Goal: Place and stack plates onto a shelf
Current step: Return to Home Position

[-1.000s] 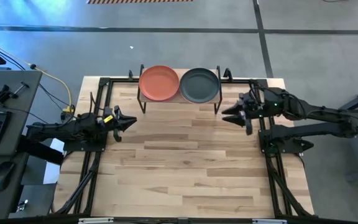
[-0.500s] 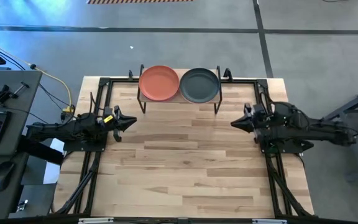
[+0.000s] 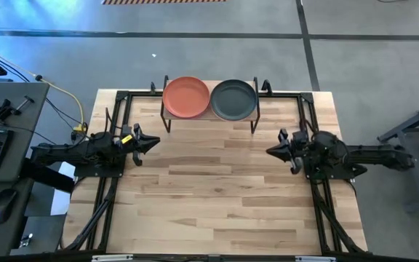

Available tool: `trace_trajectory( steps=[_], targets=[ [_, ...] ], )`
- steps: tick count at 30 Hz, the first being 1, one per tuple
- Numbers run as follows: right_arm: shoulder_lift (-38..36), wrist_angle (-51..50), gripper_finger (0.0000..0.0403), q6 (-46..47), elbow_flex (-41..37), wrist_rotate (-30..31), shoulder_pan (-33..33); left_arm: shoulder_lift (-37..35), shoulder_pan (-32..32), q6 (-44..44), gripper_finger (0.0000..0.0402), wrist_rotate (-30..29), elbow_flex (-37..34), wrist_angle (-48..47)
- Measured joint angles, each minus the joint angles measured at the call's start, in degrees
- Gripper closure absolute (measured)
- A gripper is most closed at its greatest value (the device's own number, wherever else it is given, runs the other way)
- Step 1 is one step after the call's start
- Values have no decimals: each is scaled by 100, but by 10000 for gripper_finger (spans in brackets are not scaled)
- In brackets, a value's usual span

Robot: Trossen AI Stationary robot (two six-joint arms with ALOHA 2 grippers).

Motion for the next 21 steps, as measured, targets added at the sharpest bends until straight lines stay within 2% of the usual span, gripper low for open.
trace_trajectory(
  steps=[5,13,17,21],
  targets=[
    [2,-328,403,-735,0,115,65,0,0,1,369,0,0,0],
    [2,-1491,403,-1208,0,1413,64,0,0,0,369,0,0,-1],
    [2,-1713,403,-1281,0,1429,65,0,-2,0,369,0,0,0],
    [4,-1977,403,-859,0,1421,65,0,0,0,369,0,0,0]
  ],
)
